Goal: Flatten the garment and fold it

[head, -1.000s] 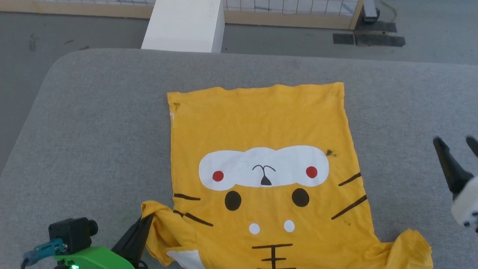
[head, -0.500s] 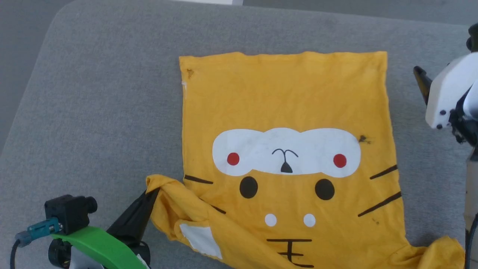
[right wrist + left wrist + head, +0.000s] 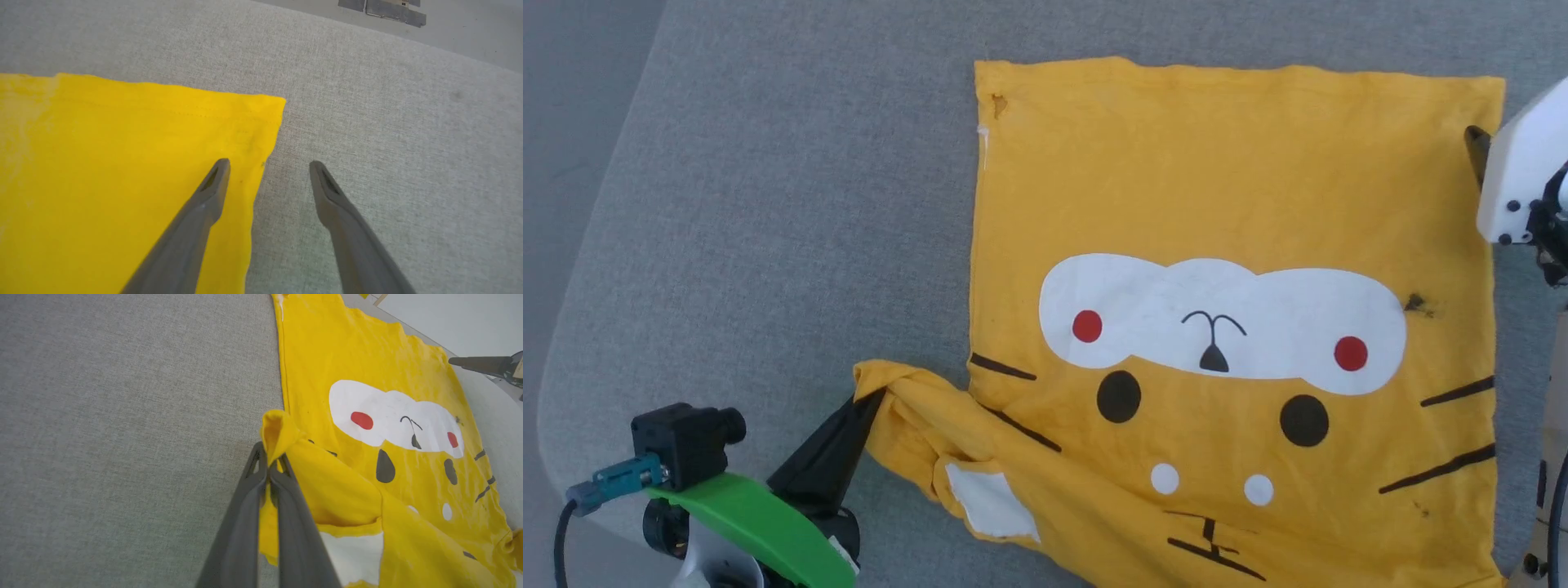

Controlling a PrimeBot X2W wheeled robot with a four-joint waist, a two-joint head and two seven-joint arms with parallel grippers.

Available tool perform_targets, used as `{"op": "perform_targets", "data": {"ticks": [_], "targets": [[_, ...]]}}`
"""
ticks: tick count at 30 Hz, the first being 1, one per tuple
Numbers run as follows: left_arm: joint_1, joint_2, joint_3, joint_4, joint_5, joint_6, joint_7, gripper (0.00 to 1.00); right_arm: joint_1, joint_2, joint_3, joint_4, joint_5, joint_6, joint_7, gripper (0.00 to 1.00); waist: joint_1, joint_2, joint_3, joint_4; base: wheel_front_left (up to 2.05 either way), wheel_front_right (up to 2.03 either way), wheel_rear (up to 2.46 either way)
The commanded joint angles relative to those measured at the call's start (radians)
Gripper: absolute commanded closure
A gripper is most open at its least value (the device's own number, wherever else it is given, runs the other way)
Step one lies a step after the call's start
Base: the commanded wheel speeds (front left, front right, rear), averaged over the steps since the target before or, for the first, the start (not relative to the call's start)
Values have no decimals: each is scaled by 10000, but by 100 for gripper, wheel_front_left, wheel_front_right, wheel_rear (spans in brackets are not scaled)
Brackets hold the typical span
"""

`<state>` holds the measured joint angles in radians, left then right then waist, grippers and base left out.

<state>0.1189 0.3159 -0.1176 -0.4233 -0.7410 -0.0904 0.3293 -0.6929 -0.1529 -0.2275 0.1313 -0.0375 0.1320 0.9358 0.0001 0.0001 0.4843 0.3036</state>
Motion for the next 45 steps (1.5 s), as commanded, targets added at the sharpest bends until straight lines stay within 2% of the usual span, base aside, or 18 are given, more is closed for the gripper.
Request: {"op": "perform_targets", "data": {"ticks": [1,7,8,9,10,18,23,24,27,33,39,45], "targets": [[-233,80,-7,54,-142,-74,-102,100,-177,52,-126,40,-127,-13,-70,0,-1,-1,263,250,0,0,0],[-357,131,-51,217,-192,-135,-216,100,-319,145,-399,140,-475,-13,-197,0,-1,-1,472,339,0,0,0],[-375,136,-60,232,-201,-144,-231,100,-348,134,-412,172,-507,-13,-211,23,-1,-1,499,345,0,0,0],[-398,143,-72,250,-213,-153,-246,100,-384,129,-417,204,-533,-13,-223,58,-1,-1,525,350,0,0,0],[-416,147,-81,265,-224,-159,-258,100,-410,119,-409,214,-557,-13,-244,100,-1,-1,546,352,0,0,0],[-525,155,-95,304,-246,-190,-435,100,-527,198,-345,236,-535,-13,-564,100,-1,-1,459,167,0,0,0],[-473,100,17,238,-150,-6,-571,100,-238,270,-321,129,-25,-13,-1067,100,-1,-1,-25,-129,0,0,0],[-403,71,90,216,-70,175,-600,100,106,190,-392,-120,494,-13,-1387,100,-1,-1,-391,-330,0,0,0],[-268,44,198,207,-4,410,-603,100,721,69,-579,-649,938,-13,-1620,100,-1,-1,-858,-605,0,0,0],[105,79,413,176,207,864,-572,100,2462,-268,-995,-2147,1926,-13,-1588,100,-1,-1,-1743,-1162,0,0,0],[534,147,609,90,460,1289,-528,100,4461,-113,-1758,-3831,2853,-13,-1348,100,-1,-1,-2532,-1799,0,0,0],[922,214,733,-71,588,1582,-429,100,6535,349,-2503,-5127,3594,-13,-1241,100,-1,-1,-3042,-2426,0,0,0]]}}
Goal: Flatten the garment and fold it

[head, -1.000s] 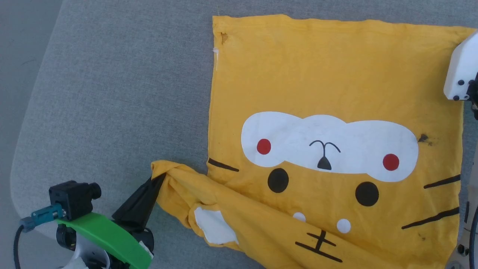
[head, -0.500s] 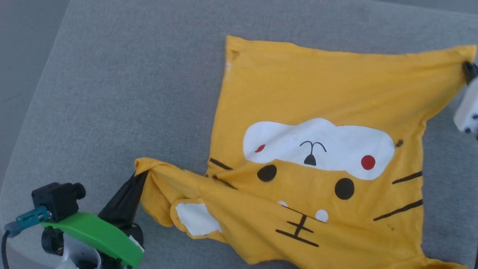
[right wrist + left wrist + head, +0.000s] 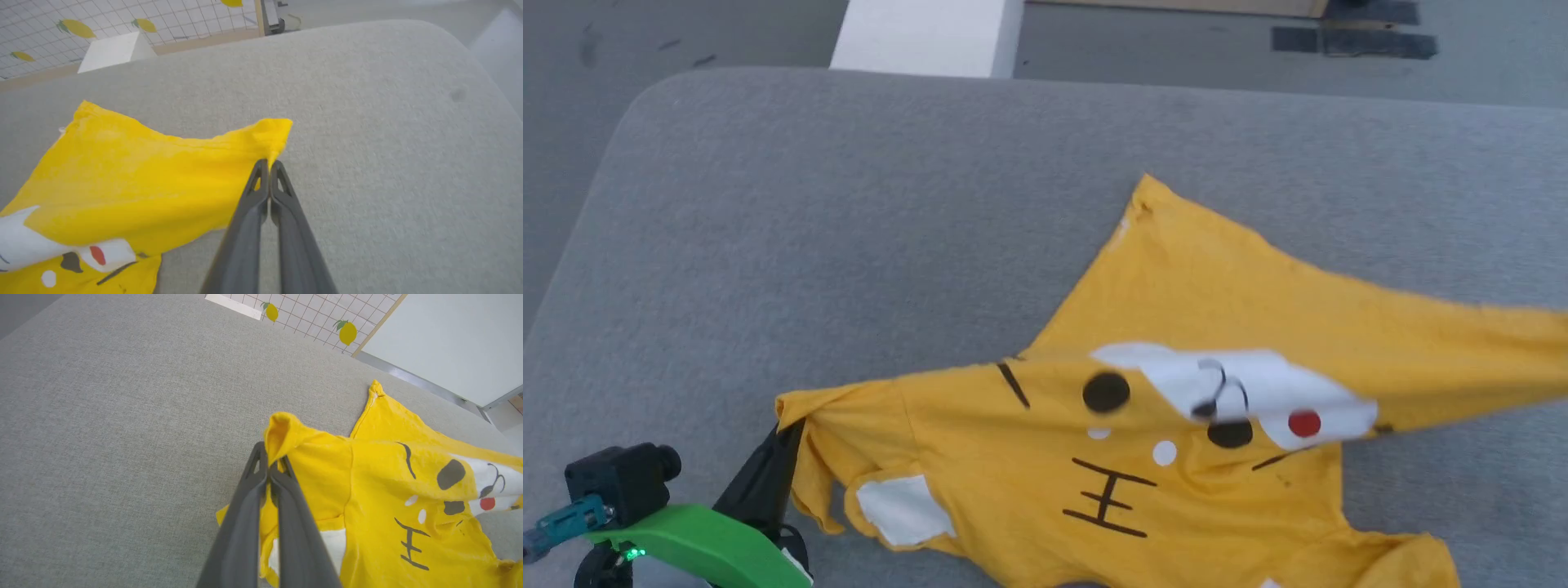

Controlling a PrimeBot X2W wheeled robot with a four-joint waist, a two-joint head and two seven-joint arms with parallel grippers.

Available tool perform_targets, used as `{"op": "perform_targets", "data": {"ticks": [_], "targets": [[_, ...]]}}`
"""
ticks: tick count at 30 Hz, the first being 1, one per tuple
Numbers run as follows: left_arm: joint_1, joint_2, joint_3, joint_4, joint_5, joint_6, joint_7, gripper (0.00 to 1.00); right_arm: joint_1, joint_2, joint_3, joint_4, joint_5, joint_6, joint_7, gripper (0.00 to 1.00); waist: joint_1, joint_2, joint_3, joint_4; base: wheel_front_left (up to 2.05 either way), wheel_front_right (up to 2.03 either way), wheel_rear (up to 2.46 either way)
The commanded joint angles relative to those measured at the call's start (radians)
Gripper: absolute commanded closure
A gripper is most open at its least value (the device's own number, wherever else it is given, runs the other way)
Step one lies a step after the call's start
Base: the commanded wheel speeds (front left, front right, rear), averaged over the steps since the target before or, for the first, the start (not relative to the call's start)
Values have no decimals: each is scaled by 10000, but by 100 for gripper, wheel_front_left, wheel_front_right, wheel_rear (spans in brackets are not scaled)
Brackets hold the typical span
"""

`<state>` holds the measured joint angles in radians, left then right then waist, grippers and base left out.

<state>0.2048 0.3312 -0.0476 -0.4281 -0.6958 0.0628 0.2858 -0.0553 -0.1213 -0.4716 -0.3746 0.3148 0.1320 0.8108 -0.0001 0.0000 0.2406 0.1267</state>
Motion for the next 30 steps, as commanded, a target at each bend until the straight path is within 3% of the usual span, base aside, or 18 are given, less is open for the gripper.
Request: {"op": "perform_targets", "data": {"ticks": [1,9,13,15,20,28,30], "targets": [[118,59,45,-48,157,94,7,100,554,124,-169,-222,198,-13,-3,100,1,0,-657,-760,0,0,0],[399,92,-21,-174,304,229,41,100,3366,685,-555,-640,1258,-13,-92,100,1,0,-823,-1201,0,0,0],[551,108,24,-282,285,279,42,100,4481,705,-254,-94,2098,-13,-338,100,1,0,-822,-1287,0,0,0],[608,119,44,-322,267,299,55,100,4772,706,83,176,1912,-13,-707,100,1,0,-840,-1301,0,0,0],[653,100,-21,-356,285,355,92,100,4442,708,1077,1406,687,-13,-1837,100,1,0,-932,-1301,0,0,0],[463,113,-407,-346,411,317,286,100,3295,709,1641,4168,44,-13,-3077,100,1,0,-1000,-1182,0,0,0],[440,110,-457,-346,419,321,316,100,3192,709,1615,4449,104,-13,-3182,58,1,0,-1025,-1169,0,0,0]]}}
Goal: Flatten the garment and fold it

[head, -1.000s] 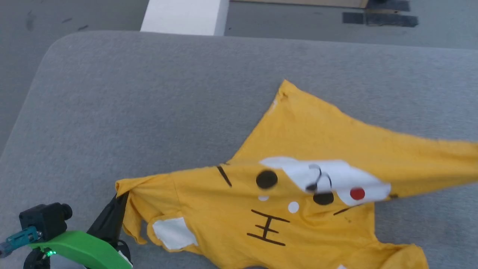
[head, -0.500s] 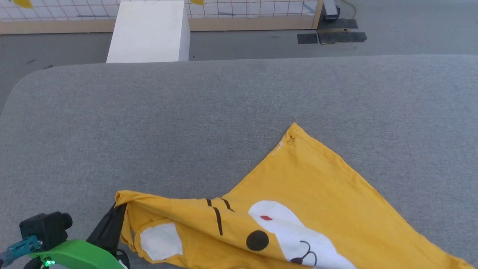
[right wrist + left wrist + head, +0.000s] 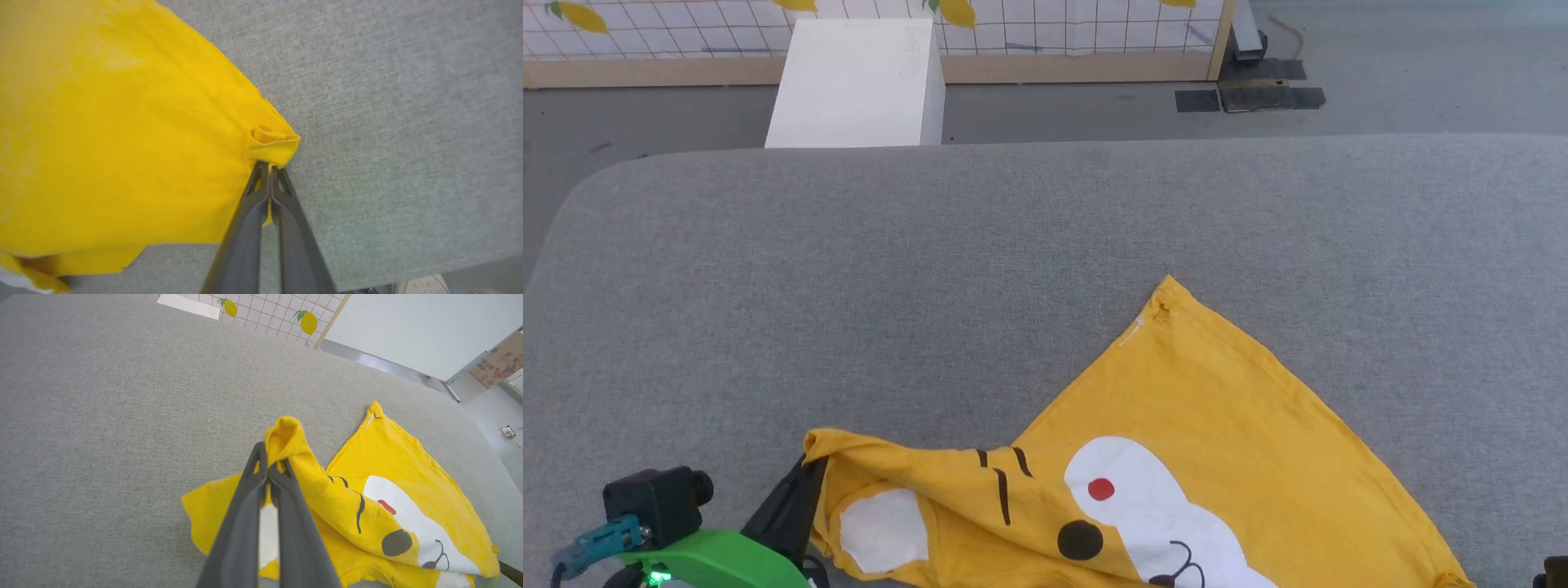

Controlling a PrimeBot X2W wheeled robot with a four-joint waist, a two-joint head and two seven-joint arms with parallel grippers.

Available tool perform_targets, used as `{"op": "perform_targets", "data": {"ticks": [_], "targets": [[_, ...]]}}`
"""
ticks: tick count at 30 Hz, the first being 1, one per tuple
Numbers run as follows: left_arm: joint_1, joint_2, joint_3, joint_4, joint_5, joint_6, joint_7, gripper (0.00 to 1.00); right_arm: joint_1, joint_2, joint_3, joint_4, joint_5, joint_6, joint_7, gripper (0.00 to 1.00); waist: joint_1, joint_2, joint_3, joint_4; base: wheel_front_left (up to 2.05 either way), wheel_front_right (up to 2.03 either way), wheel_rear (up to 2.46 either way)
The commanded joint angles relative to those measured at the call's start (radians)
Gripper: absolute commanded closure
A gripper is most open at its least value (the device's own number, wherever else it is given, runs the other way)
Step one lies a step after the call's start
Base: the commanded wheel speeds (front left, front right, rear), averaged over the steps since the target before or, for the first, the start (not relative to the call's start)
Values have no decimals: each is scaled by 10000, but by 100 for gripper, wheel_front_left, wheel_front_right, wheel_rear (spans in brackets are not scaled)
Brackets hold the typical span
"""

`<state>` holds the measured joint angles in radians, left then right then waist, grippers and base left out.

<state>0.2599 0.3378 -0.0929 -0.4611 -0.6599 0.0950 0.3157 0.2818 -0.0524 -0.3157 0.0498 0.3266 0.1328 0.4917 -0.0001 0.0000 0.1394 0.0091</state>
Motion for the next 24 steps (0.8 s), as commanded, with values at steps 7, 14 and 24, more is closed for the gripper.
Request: {"op": "perform_targets", "data": {"ticks": [7,14,24], "targets": [[-20,-105,-124,-28,-62,21,-26,100,353,-135,-664,-1752,148,-21,1410,0,1,0,-162,74,0,0,0],[-70,-157,-266,-41,21,-55,-198,100,-458,-1299,-1260,-5330,-50,-21,2654,0,1,0,51,320,0,0,0],[-798,-92,-463,215,-64,-510,-349,100,-4389,-2068,1799,-3633,-624,-21,3038,0,1,0,1138,946,0,0,0]]}}
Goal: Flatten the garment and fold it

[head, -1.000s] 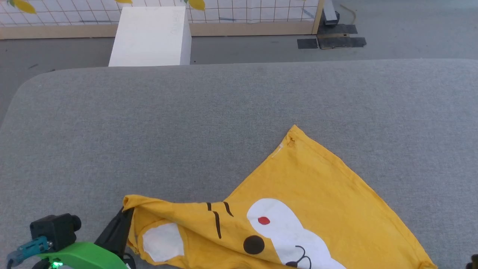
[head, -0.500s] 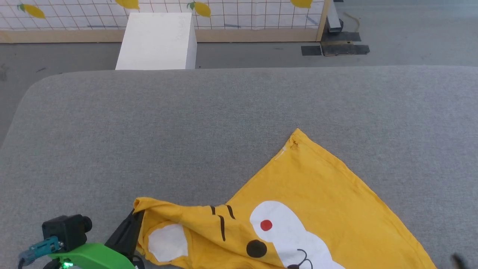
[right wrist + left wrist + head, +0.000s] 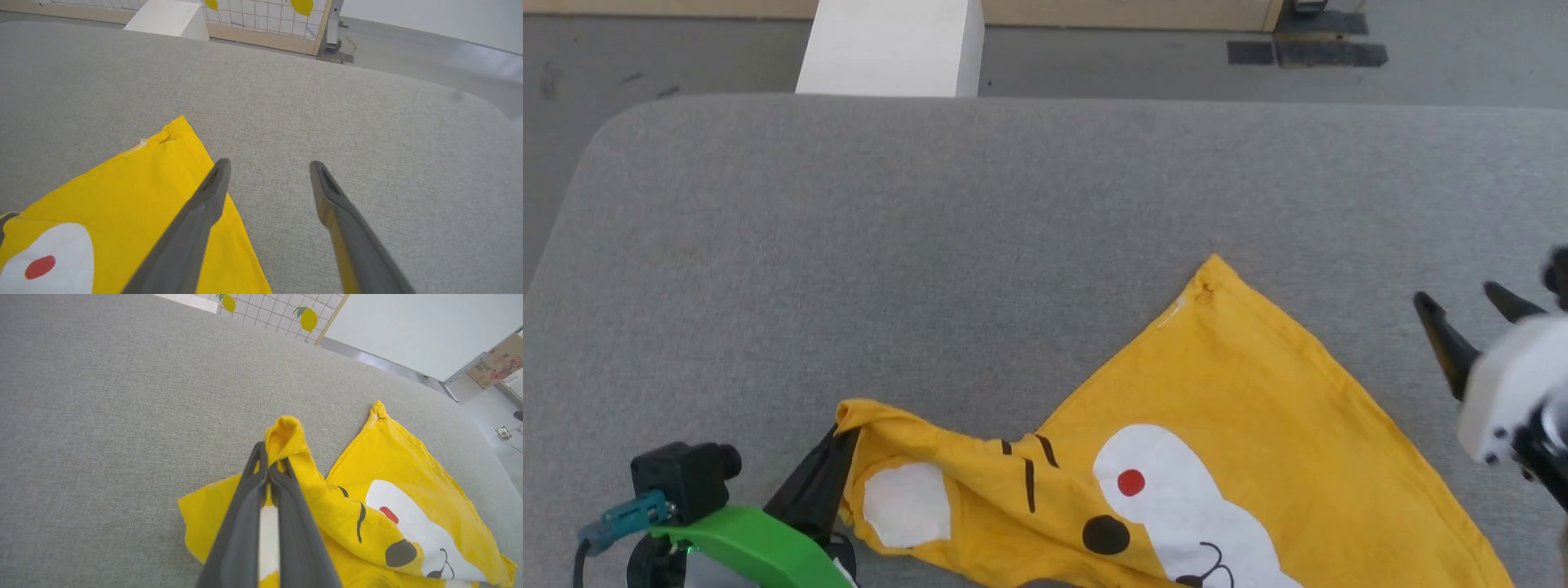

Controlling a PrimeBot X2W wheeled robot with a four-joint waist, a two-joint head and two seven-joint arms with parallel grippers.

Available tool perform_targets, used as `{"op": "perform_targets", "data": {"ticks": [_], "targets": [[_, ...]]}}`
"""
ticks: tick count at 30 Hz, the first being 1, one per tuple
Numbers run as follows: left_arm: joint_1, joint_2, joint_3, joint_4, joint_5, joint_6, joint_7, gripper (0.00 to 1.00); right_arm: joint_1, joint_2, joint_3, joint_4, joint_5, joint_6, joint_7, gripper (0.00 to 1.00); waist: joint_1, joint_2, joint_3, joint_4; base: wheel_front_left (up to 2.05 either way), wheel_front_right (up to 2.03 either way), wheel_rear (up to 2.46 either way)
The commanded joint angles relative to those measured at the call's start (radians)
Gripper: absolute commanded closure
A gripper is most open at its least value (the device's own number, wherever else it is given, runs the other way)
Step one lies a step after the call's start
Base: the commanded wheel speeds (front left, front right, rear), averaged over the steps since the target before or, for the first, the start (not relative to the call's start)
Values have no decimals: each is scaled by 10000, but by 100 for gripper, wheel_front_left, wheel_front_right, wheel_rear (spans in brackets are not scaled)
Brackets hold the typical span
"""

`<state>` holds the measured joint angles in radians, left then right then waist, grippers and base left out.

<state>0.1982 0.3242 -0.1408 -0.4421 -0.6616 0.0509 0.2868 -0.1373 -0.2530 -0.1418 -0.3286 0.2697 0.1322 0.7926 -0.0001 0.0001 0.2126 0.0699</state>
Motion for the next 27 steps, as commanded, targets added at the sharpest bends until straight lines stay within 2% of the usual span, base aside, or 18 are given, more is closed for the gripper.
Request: {"op": "perform_targets", "data": {"ticks": [1,10,23,24,25,26,27], "targets": [[-261,57,7,58,-61,-119,-73,100,-493,-103,290,542,-97,-15,80,0,1,-1,486,402,0,0,0],[-921,64,-151,425,-255,-508,-147,100,-2657,-243,2013,3259,-515,-15,510,0,1,-1,1244,1124,0,0,0],[-1524,29,-297,894,-487,-893,-294,100,-3661,-450,3071,5095,-742,-15,833,0,1,-1,1852,1770,0,0,0],[-1560,22,-309,931,-503,-914,-307,100,-3680,-452,3092,5209,-766,-15,867,33,1,-1,1880,1798,0,0,0],[-1585,17,-315,960,-515,-929,-319,100,-3692,-452,3111,5288,-782,-15,905,54,1,-1,1900,1814,0,0,0],[-1610,12,-317,997,-528,-942,-338,100,-3702,-452,3139,5366,-802,-15,956,84,1,-1,1919,1824,0,0,0],[-1625,7,-316,1027,-537,-949,-354,100,-3711,-445,3131,5413,-810,-15,992,100,1,-1,1933,1822,0,0,0]]}}
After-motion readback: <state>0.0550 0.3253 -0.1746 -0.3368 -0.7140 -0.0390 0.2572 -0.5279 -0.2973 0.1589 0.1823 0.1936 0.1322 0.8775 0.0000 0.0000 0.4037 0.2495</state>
